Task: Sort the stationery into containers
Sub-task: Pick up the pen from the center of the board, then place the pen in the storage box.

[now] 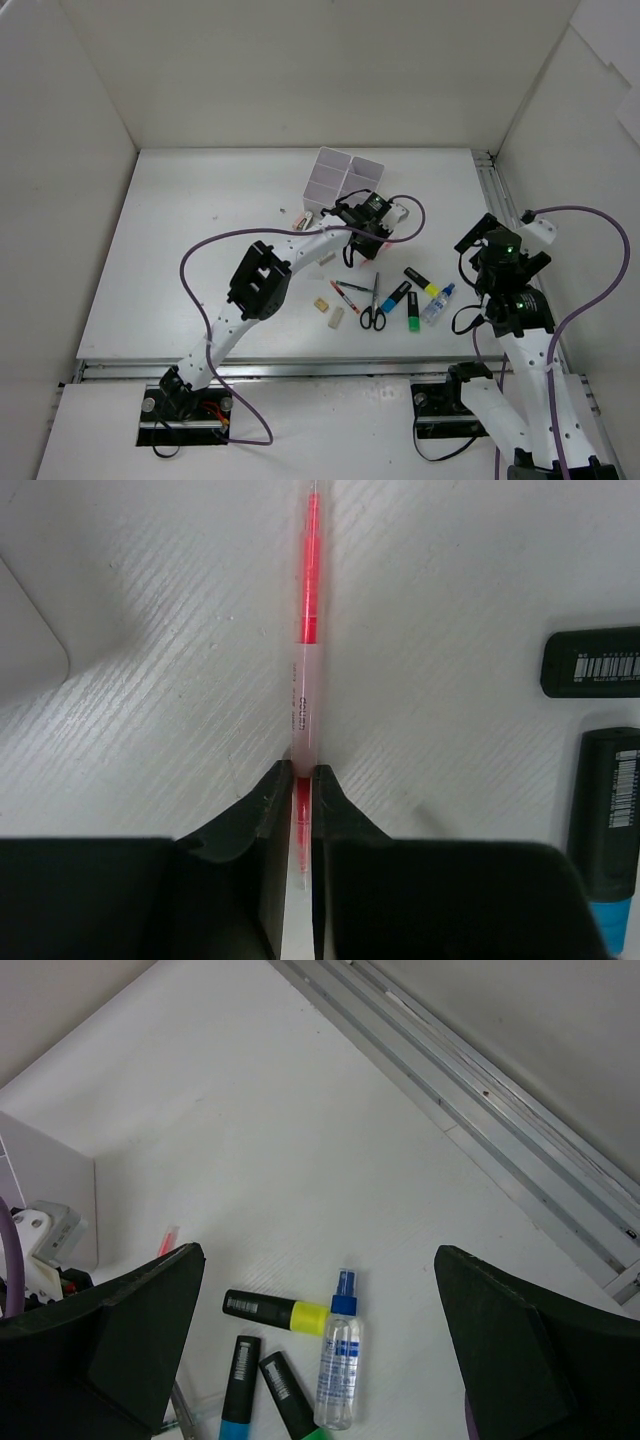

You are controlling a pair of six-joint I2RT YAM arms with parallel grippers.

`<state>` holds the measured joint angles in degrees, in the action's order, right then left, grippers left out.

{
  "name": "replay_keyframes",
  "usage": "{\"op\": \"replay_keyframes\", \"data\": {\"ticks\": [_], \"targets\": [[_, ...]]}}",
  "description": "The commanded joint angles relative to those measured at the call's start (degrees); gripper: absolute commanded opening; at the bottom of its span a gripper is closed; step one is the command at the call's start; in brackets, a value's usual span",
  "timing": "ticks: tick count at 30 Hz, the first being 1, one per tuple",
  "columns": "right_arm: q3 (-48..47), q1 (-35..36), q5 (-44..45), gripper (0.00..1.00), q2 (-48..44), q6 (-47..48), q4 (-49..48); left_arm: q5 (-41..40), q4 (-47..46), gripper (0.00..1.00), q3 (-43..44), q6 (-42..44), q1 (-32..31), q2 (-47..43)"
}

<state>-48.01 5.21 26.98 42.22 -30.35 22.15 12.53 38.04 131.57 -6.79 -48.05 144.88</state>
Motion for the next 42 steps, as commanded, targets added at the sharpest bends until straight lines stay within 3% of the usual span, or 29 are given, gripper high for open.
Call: {"op": "replay_keyframes", "data": {"ticks": [1,9,12,17,19,22,25,31,35,38,41,42], "targets": [[-0.07,-0.47,1.76,0.98,-0.29,0.90,-1.85,-2.07,-3.05,0.00,-4.89,3.17,-0.55,-6.43],[-0.16,-0.55,-0.79,0.98,-1.43,2.92,-2.55,1.60,-19.75,0.00,-18.80,11.79,0.67,-26.12],[0.28,-0.38,-5.35,0.98,-1.44,4.50,-5.09,6.17,-24.23,0.00,-22.84,11.97,1.29,-31.12],[0.28,-0.73,-20.19,0.98,0.58,6.44,-12.12,12.15,-35.74,0.00,-32.42,10.74,4.01,-38.08],[1.95,-0.73,-28.62,0.98,1.29,5.91,-16.70,14.88,-39.95,0.00,-34.09,10.13,5.16,-38.79],[5.46,-0.73,-40.20,0.98,4.08,2.33,-35.53,19.45,-40.85,0.00,-33.57,8.55,6.82,-38.88],[5.38,-0.73,-48.31,0.98,9.27,-1.81,-44.61,22.53,-42.08,0.00,-34.09,7.93,7.45,-38.88],[4.33,0.06,-52.82,0.98,19.03,-8.23,-56.06,26.13,-44.98,0.00,-36.64,5.21,7.97,-40.46],[0.74,2.34,-51.33,0.97,23.69,-7.36,-56.60,27.80,-45.78,0.00,-37.44,4.33,7.97,-41.43],[-1.46,3.40,-51.33,0.92,26.68,-7.27,-57.75,28.51,-45.51,0.00,-37.70,3.89,7.97,-41.69],[-2.79,3.75,-51.07,0.72,28.62,-7.53,-57.84,28.68,-45.43,0.00,-37.96,3.62,7.97,-41.78],[-2.88,4.10,-50.80,0.59,28.62,-7.45,-57.84,28.51,-45.25,0.00,-37.88,3.71,7.97,-41.78]]}}
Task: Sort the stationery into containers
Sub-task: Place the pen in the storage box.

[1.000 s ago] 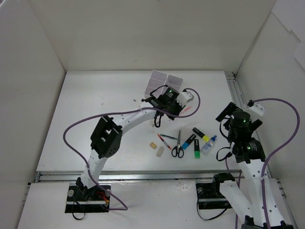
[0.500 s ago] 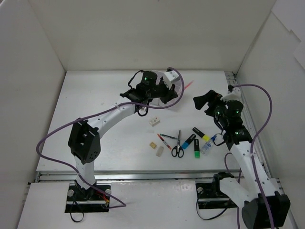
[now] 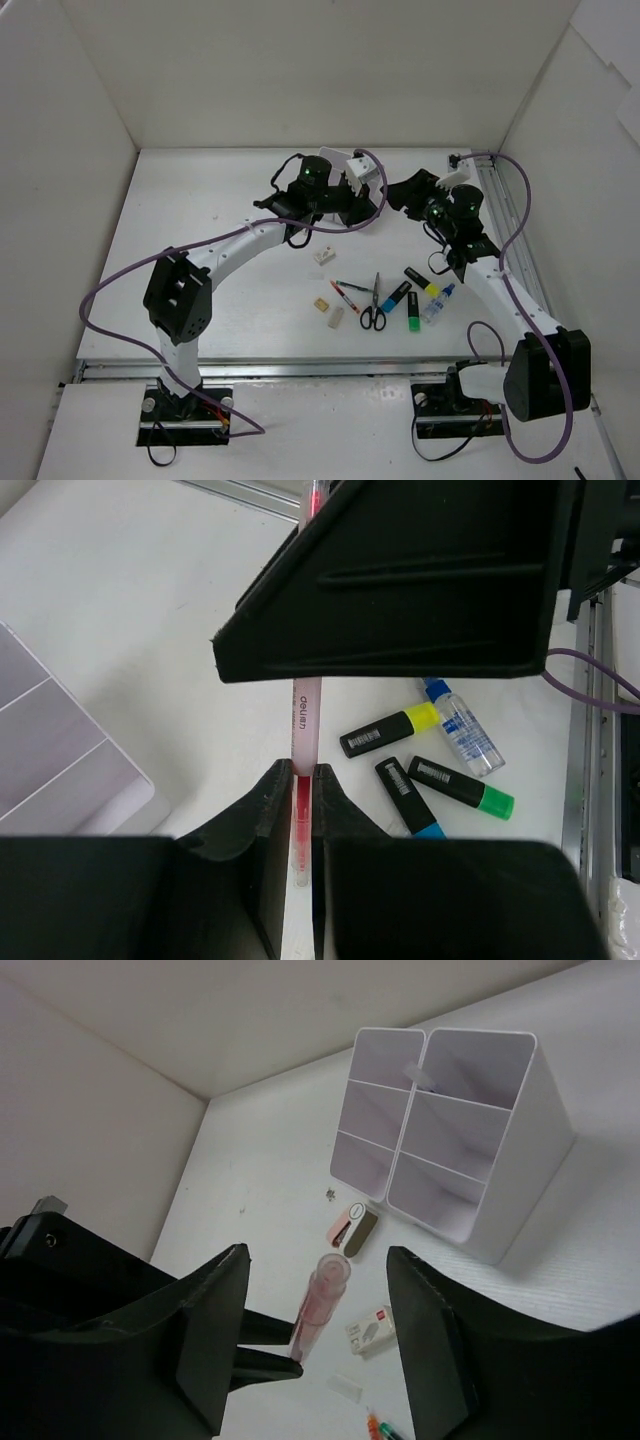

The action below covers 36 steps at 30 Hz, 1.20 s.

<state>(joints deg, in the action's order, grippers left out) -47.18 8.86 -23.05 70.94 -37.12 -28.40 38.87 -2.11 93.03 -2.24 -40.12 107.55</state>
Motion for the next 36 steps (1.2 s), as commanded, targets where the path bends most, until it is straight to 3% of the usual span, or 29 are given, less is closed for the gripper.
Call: {"op": "replay_keyframes", "data": {"ticks": [1,2,8,9,14,15,17,21,25,30,36], "targets": [[-3.71,0.63,-0.34,0.52,-0.10,-0.49,-7.28,2.09,-4.66,0.00,0.74,-0.92,0.04,-4.36],[-3.62,0.98,0.10,0.41,-0.18,-0.32,-7.37,2.17,-4.48,0.00,1.09,-1.10,0.04,-4.28],[-3.88,1.60,1.43,0.12,-1.15,1.00,-7.28,1.03,-3.78,0.00,1.71,-1.71,0.04,-4.19],[-4.15,1.77,1.51,0.03,-0.80,1.09,-7.19,0.94,-3.52,0.03,2.06,-1.80,0.04,-4.27],[-8.09,2.12,2.74,0.00,2.09,2.93,-7.02,0.94,-3.60,0.49,1.89,-2.85,1.70,-5.68],[-9.15,2.21,3.44,0.00,3.67,3.63,-7.10,0.94,-4.30,0.75,0.67,-4.42,3.10,-6.20],[-12.13,2.74,4.76,0.00,5.61,6.27,-7.02,1.47,-6.14,0.99,-1.70,-6.62,5.21,-8.31],[-19.78,3.97,11.33,0.00,14.63,13.63,-6.84,1.91,-8.61,0.99,-10.92,-14.35,12.24,-13.84],[-30.57,4.94,14.43,0.00,24.23,20.50,-6.93,-1.86,-7.21,1.00,-20.77,-16.39,19.27,-20.08],[-40.43,6.87,20.40,0.00,36.36,28.75,-7.10,-13.88,-1.16,0.99,-31.23,-15.16,21.04,-27.81],[-48.70,7.05,25.07,0.00,44.98,31.41,-7.72,-15.49,0.60,0.99,-37.48,-15.69,21.05,-31.61]]}}
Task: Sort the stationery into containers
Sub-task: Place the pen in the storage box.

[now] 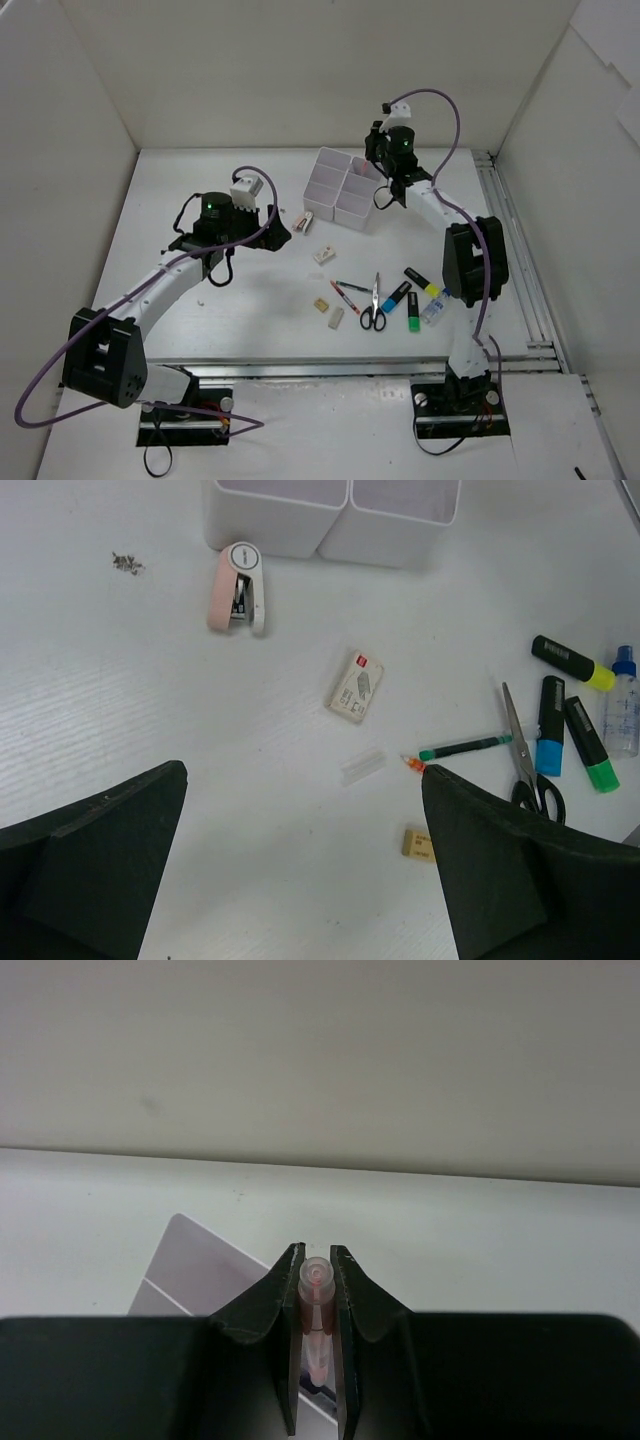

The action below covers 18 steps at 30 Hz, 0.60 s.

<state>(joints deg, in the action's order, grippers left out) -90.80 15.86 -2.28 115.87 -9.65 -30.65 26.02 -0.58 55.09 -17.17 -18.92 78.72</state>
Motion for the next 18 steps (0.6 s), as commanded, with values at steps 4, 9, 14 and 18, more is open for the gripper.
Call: {"op": "replay_keyframes", "data": {"ticks": [4,9,14,18], "targets": [[-5.96,0.14,4.66,0.00,1.98,4.46,-5.55,-4.57,0.32,0.99,-1.12,-0.41,-0.16,-4.01],[-1.05,0.67,5.19,0.10,1.11,5.52,-6.79,-6.07,2.14,0.99,-2.27,0.03,-0.16,-3.84],[3.79,0.93,0.46,0.51,-3.80,5.34,-6.79,-6.42,3.22,0.99,-2.18,0.03,-0.16,-3.22],[6.25,1.89,-2.19,0.66,-9.95,7.71,-3.90,-7.56,5.23,0.99,-1.13,-0.50,-0.77,-3.04]]}}
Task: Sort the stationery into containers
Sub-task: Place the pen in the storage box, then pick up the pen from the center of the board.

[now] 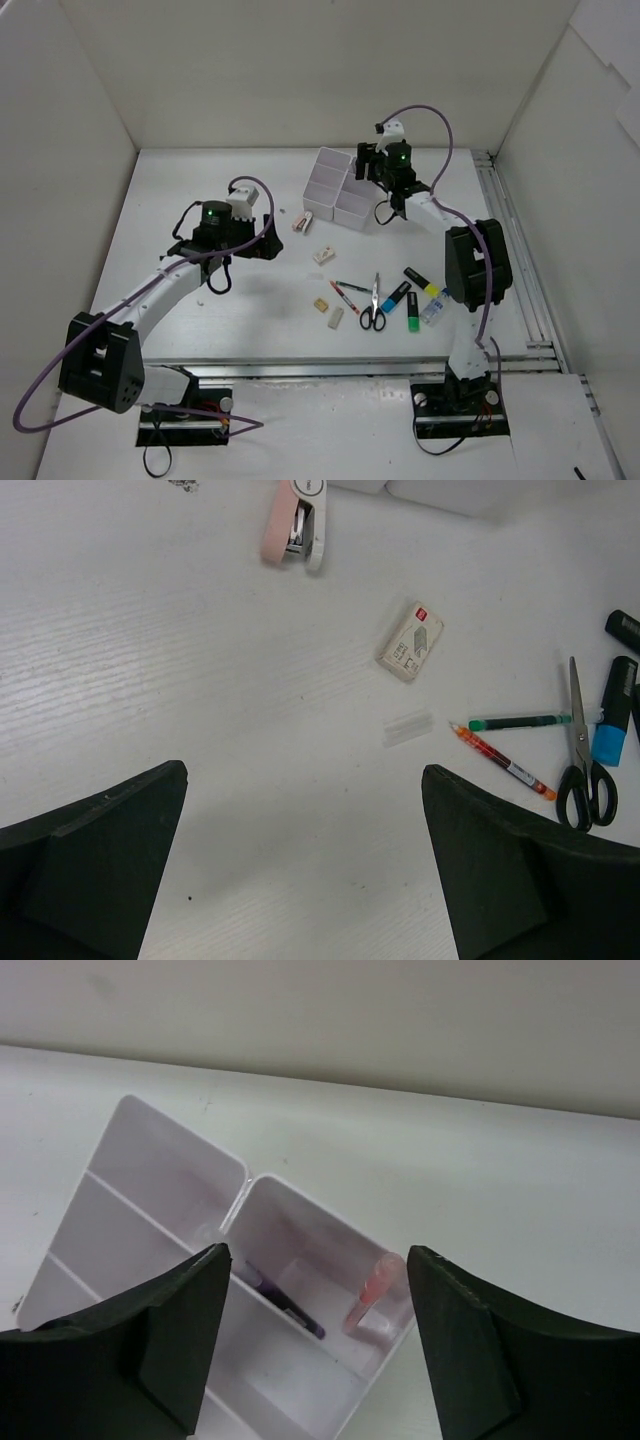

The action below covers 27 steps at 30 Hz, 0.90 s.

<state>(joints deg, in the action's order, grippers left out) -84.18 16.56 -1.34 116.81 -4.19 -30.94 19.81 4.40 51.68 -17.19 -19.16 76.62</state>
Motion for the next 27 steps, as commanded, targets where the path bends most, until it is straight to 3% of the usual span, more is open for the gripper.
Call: {"op": "replay_keyframes", "data": {"ticks": [1,6,11,16,23,27], "targets": [[1.02,1.63,-3.49,0.70,-12.12,2.34,-2.65,-1.53,0.43,0.99,2.37,-0.48,-1.05,-0.86],[5.34,2.60,-8.75,0.73,-22.67,1.56,11.75,-3.54,2.70,0.99,3.16,2.77,-5.17,-0.25],[17.10,5.06,-13.41,0.73,-34.25,-2.48,24.93,-2.34,2.81,0.99,3.08,1.99,-6.33,1.16],[29.06,10.15,-15.18,0.71,-41.48,-6.53,30.14,-1.18,-0.36,0.99,-1.31,0.14,-6.33,-1.47],[34.79,18.06,-8.60,0.66,-38.69,-8.56,30.41,-1.53,-1.33,0.99,-3.69,0.31,-6.86,-3.67],[34.53,21.75,-5.25,0.57,-33.94,-9.17,30.50,-2.32,-1.24,0.99,-3.87,1.98,-6.86,-4.11]]}}
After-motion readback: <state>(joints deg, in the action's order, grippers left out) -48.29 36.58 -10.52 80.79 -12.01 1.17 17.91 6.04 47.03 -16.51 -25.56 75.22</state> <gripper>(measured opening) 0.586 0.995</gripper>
